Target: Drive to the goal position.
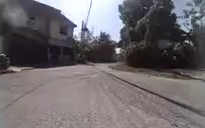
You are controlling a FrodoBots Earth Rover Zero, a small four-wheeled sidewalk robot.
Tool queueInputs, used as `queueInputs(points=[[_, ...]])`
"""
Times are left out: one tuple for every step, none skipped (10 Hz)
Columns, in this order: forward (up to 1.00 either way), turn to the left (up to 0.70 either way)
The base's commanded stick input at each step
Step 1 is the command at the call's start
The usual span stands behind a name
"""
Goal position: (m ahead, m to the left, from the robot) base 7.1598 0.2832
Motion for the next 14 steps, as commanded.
queueInputs(points=[[1.0,0.0],[1.0,0.0],[1.0,0.0],[1.0,0.0],[1.0,0.0],[1.0,0.0],[1.0,0.0],[1.0,0.0],[1.0,0.0],[1.0,0.0],[1.0,0.0],[1.0,0.0],[1.0,0.0],[1.0,0.0]])
